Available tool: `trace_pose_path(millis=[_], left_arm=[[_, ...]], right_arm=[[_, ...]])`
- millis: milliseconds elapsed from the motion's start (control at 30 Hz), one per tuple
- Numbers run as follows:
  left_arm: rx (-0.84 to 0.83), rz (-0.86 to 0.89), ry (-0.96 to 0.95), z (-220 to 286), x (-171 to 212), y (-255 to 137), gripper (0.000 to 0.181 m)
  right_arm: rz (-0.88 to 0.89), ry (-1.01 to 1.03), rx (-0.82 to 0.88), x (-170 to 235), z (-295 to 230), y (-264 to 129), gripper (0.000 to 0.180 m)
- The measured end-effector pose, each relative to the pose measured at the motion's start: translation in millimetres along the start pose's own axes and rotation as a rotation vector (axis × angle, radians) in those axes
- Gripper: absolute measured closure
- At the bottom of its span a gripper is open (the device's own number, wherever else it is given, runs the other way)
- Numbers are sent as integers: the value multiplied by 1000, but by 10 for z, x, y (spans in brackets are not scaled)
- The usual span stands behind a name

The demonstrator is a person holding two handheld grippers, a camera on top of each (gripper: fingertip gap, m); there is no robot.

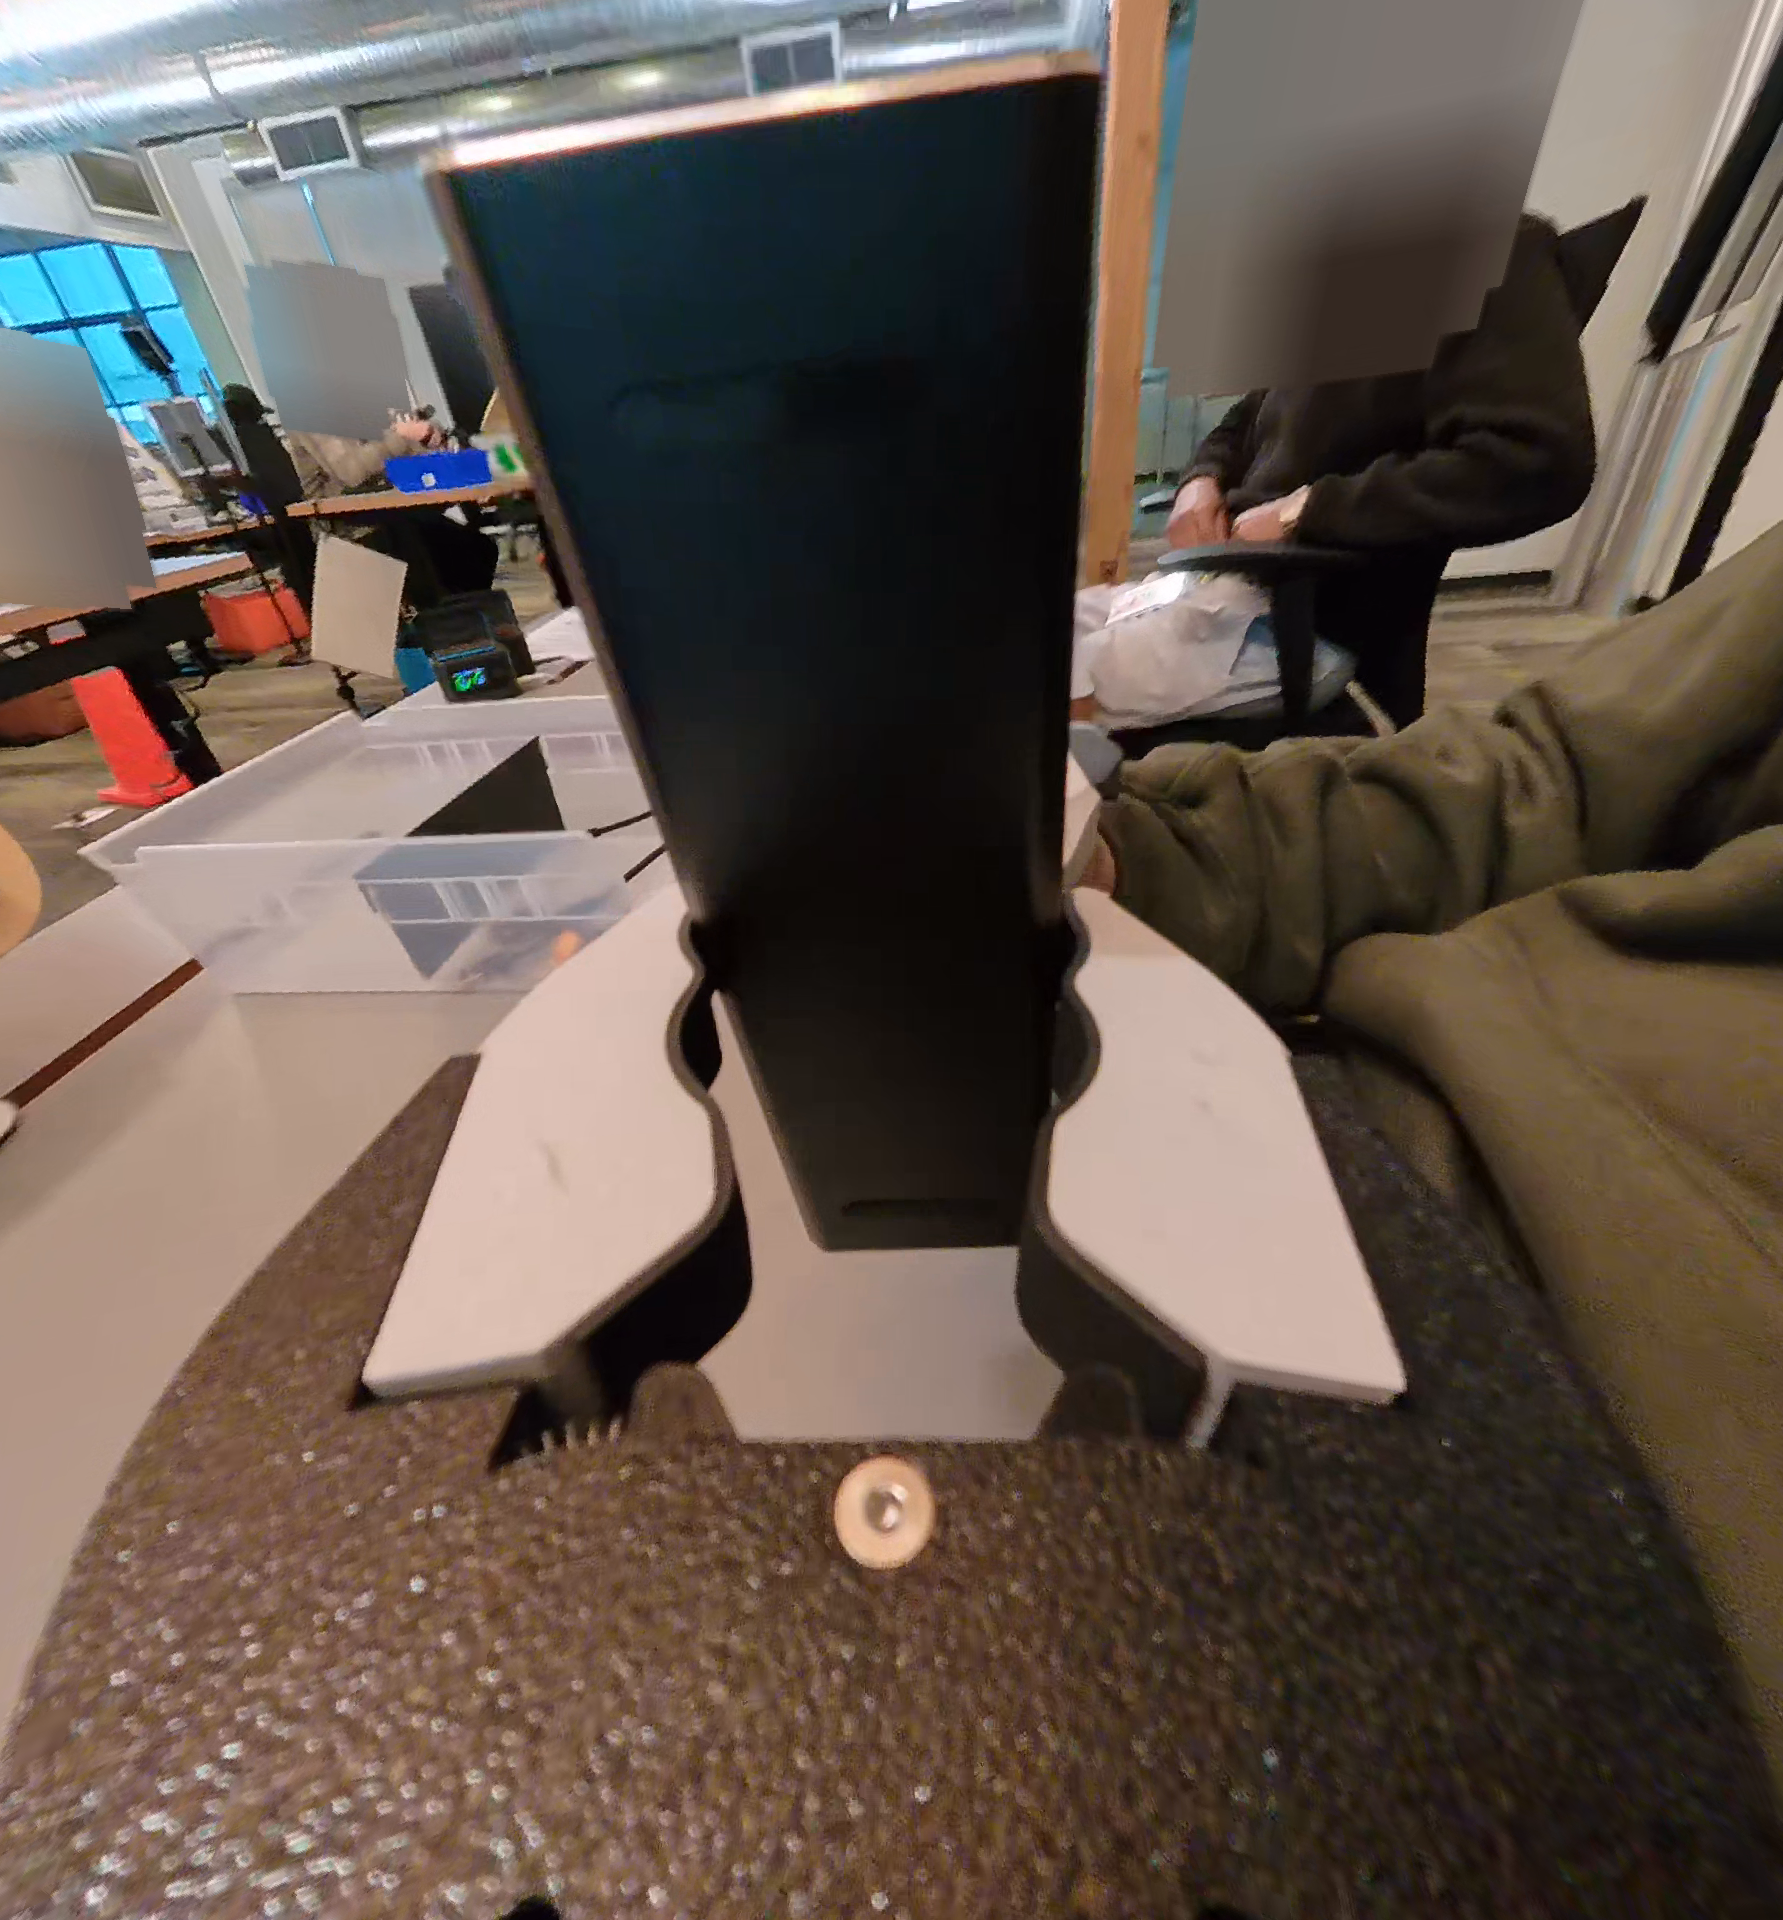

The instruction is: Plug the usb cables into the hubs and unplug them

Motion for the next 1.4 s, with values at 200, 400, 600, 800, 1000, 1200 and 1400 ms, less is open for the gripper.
trace_pose_path(millis=[200, 400, 600, 800, 1000, 1200, 1400], left_arm=[[-84, -104, 62, -61, 111, 24, 121], [-91, -99, 23, -81, 130, 65, 121], [-100, -110, 23, -102, 189, 90, 121], [-99, -149, 99, -87, 278, 137, 121], [-213, -145, 60, -295, 280, -250, 121], [-354, -63, 11, -478, 109, -738, 121], [-273, -188, 53, -364, 236, -423, 121]], right_arm=[[-138, -73, 66, 87, 55, -20, 163], [-168, -58, 74, 100, 77, -52, 163], [-185, -15, 49, 166, 106, -71, 163], [-397, -74, 57, 206, 78, -120, 163], [-282, -50, 324, -176, 414, -768, 163], [-116, -141, 824, -692, 824, -2068, 164], [-192, -453, 1214, -851, 1450, -2644, 164]])
Point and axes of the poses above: each gripper's, where its closed fingertips meet, y out along the fingers, x out of its underside, z = x × y across the jaws, the point moved 3 cm from there along -y, back along the fingers, and after that the axes turned 8 degrees about -z, right-handed, at the moved point
